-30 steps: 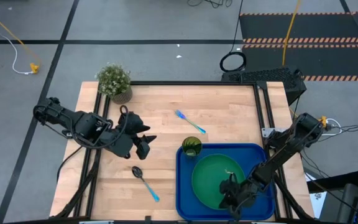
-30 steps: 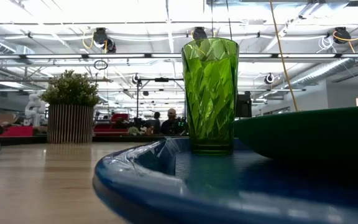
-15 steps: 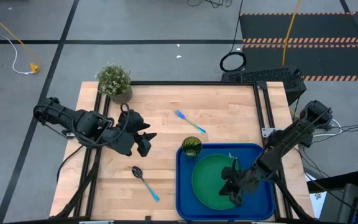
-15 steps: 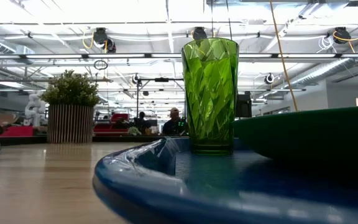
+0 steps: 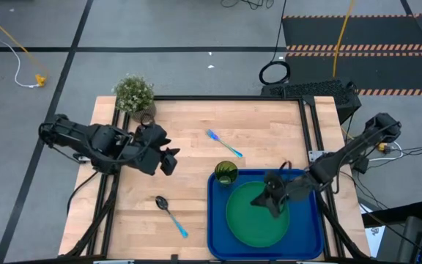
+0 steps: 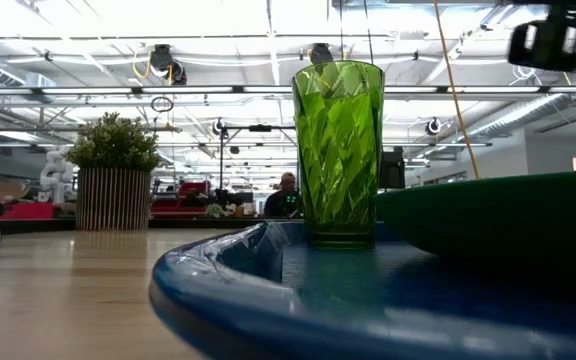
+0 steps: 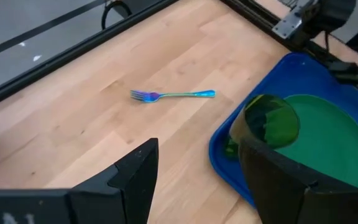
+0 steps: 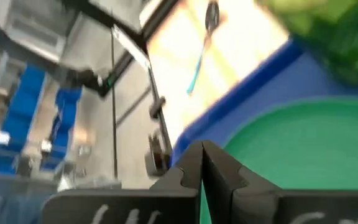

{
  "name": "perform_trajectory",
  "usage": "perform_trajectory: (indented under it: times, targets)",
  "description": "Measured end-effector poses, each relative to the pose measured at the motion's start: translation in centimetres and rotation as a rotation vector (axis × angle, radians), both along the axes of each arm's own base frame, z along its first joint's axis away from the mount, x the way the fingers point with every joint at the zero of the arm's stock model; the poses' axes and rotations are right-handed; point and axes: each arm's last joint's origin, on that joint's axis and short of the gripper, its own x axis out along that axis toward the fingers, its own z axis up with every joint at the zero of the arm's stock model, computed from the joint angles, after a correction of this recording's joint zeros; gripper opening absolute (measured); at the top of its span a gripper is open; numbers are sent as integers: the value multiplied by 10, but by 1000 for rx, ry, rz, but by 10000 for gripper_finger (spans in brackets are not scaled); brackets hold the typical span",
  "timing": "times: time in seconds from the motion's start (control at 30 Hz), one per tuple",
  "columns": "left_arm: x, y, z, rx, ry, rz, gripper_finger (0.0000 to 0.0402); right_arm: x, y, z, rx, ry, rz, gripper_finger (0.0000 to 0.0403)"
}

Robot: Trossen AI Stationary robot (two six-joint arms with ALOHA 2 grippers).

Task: Pick and place plate/cup/fork/spoon on tray
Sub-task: Put the blue fork on the blue tray to the right of the green plate

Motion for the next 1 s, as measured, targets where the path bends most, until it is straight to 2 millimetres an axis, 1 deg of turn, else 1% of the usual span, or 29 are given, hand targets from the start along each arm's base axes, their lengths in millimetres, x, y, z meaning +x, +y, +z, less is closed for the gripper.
perform_trajectory:
  times: [0.2,0.33,0.53,0.7,0.8,0.83,0.93,1.0]
  targets:
    - [-7,3,5,23,-3,-29,223,15,-19,24,-44,-84,-132,0]
    - [-8,4,6,54,16,-61,223,30,-33,44,-98,-138,-180,0]
    - [-8,4,6,65,24,-76,223,50,-61,84,-201,-164,-229,0]
    - [-8,5,6,63,21,-64,223,63,-86,116,-347,-141,-243,0]
    - [-8,8,5,52,21,-36,223,71,-103,125,-442,-129,-258,0]
    - [-8,9,5,50,25,-28,223,74,-108,125,-471,-127,-260,0]
    - [-9,12,4,39,33,0,223,82,-128,117,-504,-88,-250,0]
    - [-10,13,3,32,40,19,223,88,-141,107,-509,-27,-227,0]
